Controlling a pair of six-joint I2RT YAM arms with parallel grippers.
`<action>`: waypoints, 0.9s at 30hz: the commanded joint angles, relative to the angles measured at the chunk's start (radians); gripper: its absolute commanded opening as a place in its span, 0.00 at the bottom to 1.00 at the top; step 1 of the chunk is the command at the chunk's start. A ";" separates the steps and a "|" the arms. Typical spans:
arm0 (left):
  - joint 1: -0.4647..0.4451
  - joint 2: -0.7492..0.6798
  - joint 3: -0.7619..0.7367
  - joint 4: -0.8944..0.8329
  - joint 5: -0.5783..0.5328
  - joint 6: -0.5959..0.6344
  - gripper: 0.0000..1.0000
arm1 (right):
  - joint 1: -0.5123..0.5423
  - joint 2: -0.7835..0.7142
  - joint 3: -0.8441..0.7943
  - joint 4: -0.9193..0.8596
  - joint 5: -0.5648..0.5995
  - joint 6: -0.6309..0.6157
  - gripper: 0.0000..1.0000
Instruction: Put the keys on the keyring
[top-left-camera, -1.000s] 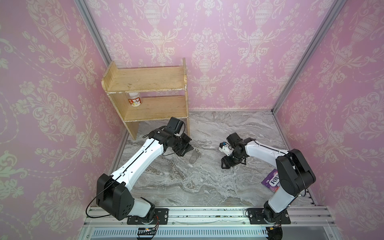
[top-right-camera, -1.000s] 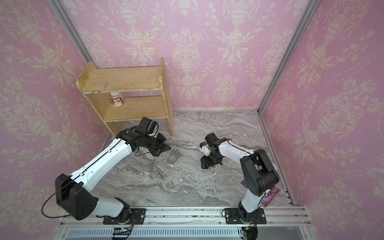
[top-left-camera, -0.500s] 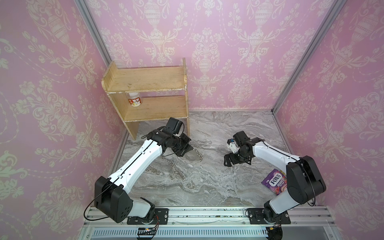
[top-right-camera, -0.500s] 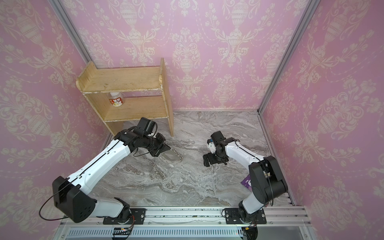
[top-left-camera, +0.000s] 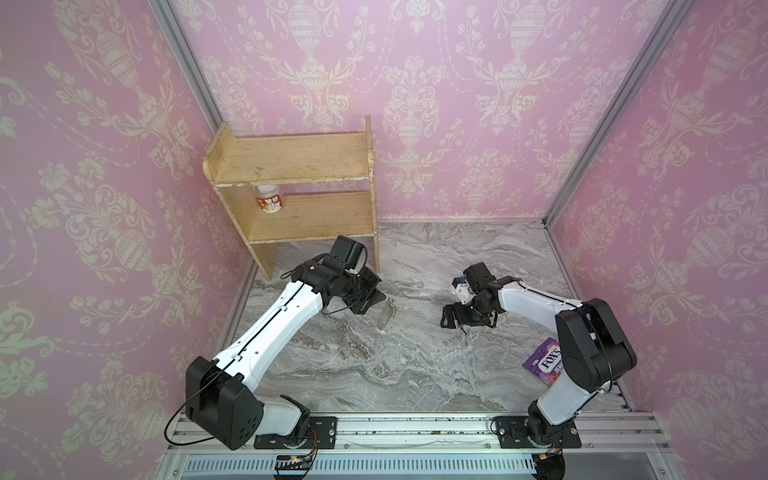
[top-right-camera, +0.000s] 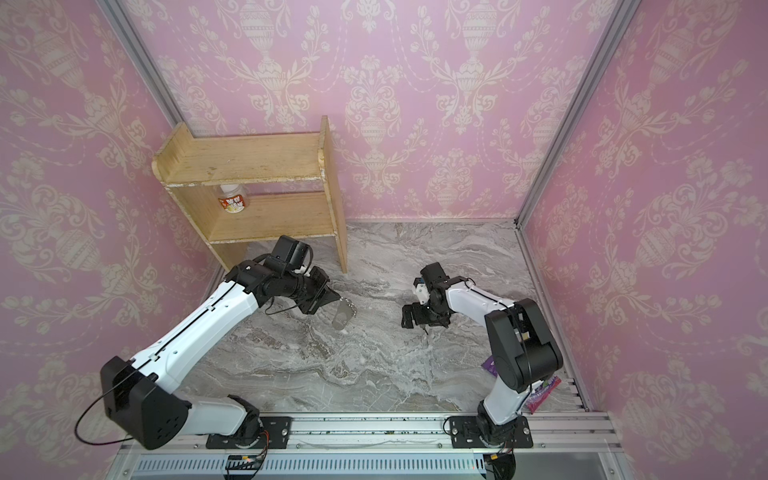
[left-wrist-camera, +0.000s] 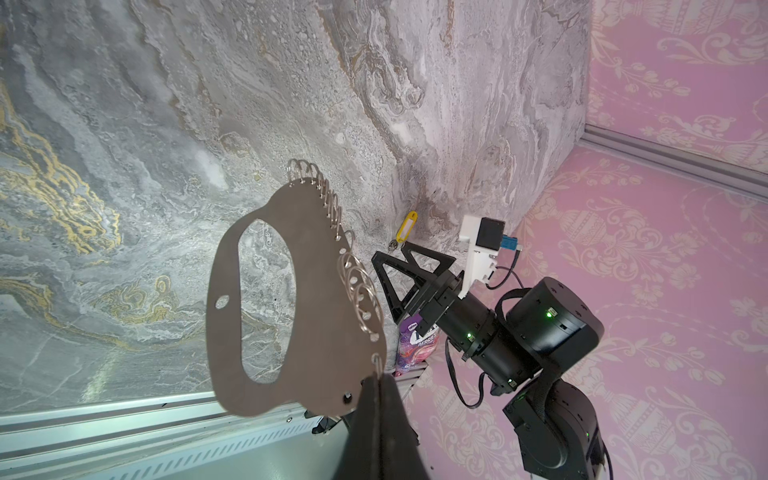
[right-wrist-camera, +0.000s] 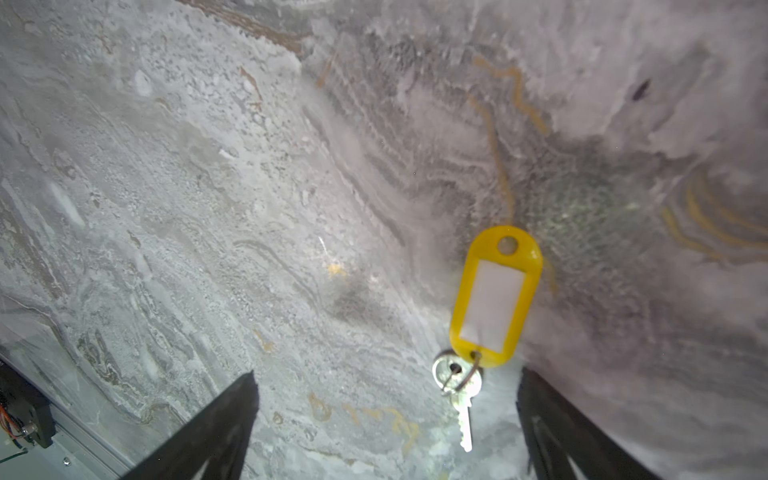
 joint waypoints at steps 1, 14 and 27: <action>0.011 -0.033 -0.013 -0.017 -0.026 -0.019 0.00 | 0.020 0.019 -0.040 0.022 -0.054 0.052 0.97; 0.011 -0.052 -0.015 -0.031 -0.039 -0.021 0.00 | 0.117 0.035 -0.064 0.094 -0.109 0.156 0.96; 0.011 -0.052 -0.016 -0.027 -0.038 -0.021 0.00 | 0.199 0.013 -0.075 0.099 -0.110 0.231 0.94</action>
